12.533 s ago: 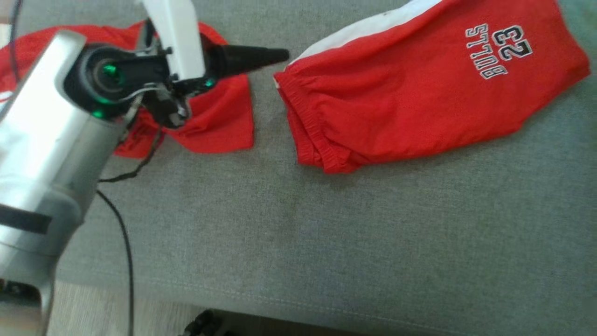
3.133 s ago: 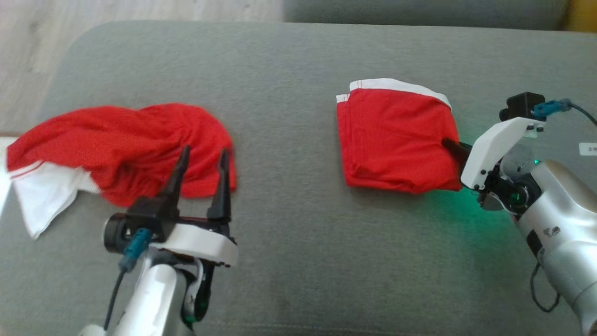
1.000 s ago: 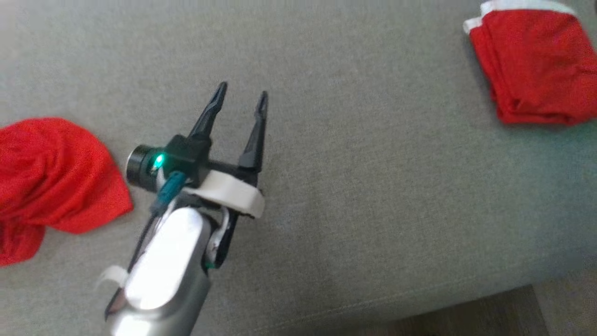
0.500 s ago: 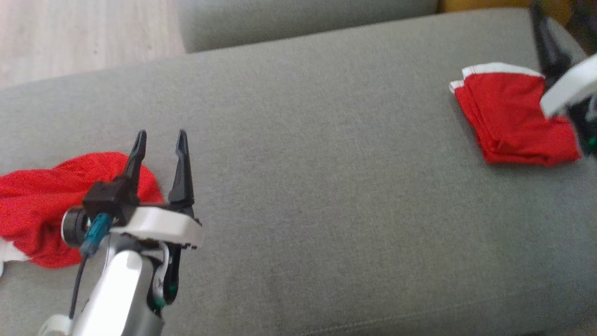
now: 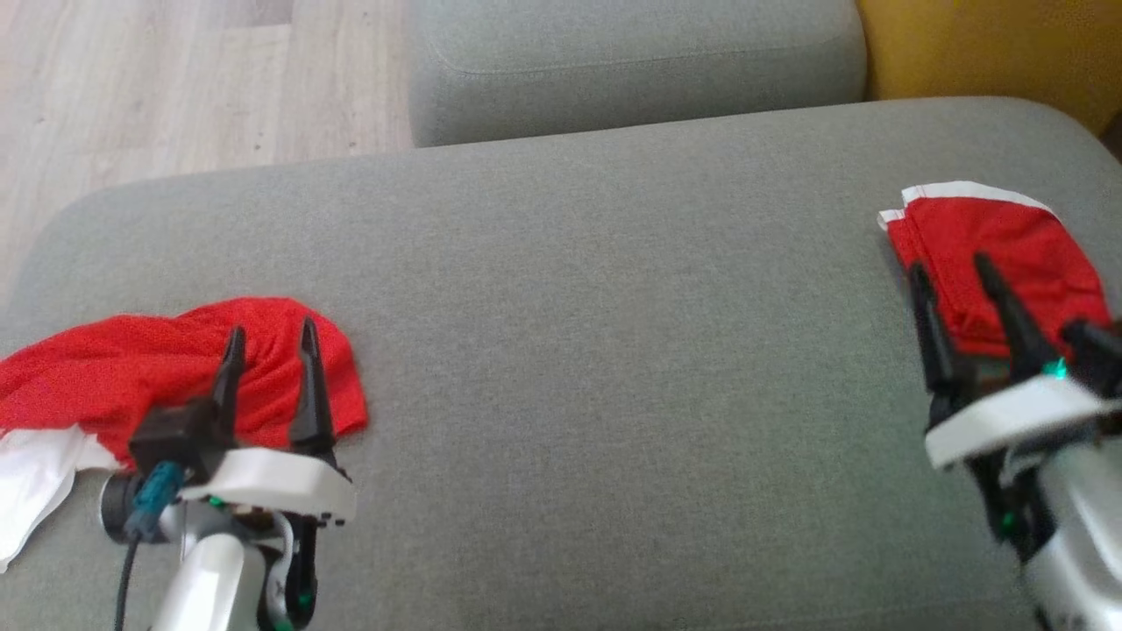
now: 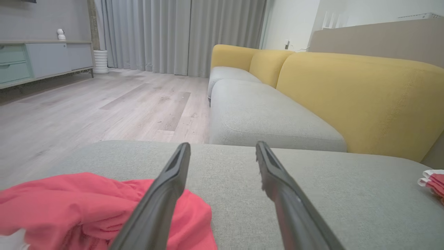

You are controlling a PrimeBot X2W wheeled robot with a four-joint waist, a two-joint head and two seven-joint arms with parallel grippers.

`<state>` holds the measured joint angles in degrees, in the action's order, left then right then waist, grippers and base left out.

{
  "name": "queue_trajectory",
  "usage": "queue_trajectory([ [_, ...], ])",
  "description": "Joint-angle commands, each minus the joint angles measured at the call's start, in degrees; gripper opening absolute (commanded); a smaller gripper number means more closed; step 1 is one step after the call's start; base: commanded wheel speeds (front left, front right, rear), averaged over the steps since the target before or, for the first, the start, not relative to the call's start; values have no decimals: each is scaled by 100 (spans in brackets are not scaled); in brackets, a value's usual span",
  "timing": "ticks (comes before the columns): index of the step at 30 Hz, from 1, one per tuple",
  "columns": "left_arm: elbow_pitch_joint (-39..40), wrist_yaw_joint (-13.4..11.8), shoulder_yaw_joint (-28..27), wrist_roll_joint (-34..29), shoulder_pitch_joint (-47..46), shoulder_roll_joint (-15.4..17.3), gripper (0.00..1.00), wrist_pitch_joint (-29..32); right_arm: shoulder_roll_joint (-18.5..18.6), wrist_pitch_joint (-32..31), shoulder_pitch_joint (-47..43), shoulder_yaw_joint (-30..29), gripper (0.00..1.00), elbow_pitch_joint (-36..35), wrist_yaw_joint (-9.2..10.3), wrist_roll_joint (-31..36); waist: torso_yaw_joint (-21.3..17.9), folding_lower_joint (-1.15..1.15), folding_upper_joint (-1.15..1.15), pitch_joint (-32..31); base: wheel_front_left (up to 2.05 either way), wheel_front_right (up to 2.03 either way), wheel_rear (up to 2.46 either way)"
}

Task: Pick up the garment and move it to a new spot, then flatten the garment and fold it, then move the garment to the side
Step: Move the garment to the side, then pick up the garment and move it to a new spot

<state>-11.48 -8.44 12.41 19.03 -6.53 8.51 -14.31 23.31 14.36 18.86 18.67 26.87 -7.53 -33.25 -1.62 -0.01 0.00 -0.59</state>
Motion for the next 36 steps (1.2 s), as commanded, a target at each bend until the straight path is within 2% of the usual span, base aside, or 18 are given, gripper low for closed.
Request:
queue_trajectory([
  [1, 133, 70, -275, -139, -139, 26, 100, -68, -129, 62, -206, -213, 100, -455, 4, 310, 65, 1, 0, -39, 0, 0, 0],
  [10, 99, 259, -489, -442, 192, -239, 100, -68, -605, 63, -1055, -714, 100, -1055, 4, 896, 139, 1, 0, -63, 0, 0, 0],
  [24, -72, 550, -713, -715, 111, -476, 100, -69, -731, 63, -1193, -791, 100, -1153, 4, 1178, 245, 1, 0, -57, 0, 0, 0],
  [28, -86, 564, -786, -784, 66, -495, 100, -69, -770, 63, -1170, -752, 100, -1172, 4, 1180, 495, 1, 0, -86, 0, 0, 0],
  [36, -124, 562, -919, -882, 69, -466, 100, -69, -885, 63, -1138, -658, 100, -1170, 4, 1183, 1433, 1, 0, -157, 0, 0, 0],
])
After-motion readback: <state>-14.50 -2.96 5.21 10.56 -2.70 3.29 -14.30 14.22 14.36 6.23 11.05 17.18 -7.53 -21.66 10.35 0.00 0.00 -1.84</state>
